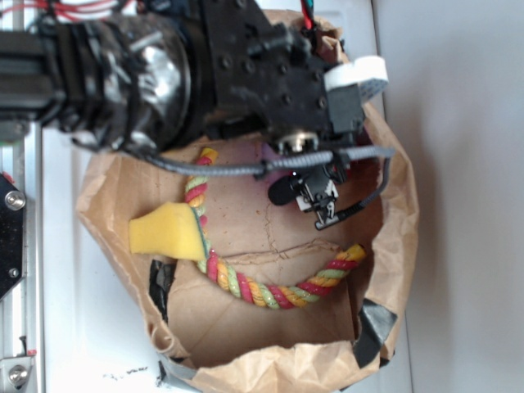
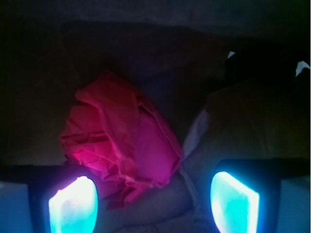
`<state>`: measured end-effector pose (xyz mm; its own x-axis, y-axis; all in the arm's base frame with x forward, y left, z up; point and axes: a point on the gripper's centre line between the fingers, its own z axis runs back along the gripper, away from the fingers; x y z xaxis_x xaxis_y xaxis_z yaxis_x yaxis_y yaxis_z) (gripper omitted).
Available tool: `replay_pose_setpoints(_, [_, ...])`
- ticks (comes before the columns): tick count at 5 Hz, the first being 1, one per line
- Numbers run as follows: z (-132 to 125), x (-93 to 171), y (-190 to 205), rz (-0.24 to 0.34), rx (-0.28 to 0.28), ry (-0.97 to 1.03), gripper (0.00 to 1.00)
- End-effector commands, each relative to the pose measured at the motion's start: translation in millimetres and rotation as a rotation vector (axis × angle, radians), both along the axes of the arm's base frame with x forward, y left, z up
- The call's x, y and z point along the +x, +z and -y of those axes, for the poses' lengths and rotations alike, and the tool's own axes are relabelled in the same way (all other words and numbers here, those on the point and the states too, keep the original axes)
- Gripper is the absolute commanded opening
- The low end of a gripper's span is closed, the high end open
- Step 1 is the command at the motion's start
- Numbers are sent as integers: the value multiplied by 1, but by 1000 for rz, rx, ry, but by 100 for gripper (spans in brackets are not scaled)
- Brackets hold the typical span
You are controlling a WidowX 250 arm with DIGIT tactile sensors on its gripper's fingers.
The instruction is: Grab the red paper.
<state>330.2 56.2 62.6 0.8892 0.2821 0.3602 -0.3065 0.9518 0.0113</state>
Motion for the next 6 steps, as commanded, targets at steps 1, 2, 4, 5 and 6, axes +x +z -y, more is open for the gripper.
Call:
replay_pose_setpoints(1, [7, 11, 27, 53, -40, -23, 100])
replay_pose_setpoints(2, [9, 10, 32, 31, -57, -26, 100])
replay_pose_setpoints(4, [2, 5, 44, 42, -66, -20, 100])
replay_pose_setpoints(5, [0, 3, 53, 59, -69, -24, 100])
replay_pose_setpoints(6, [1, 9, 55, 79, -69, -21, 100])
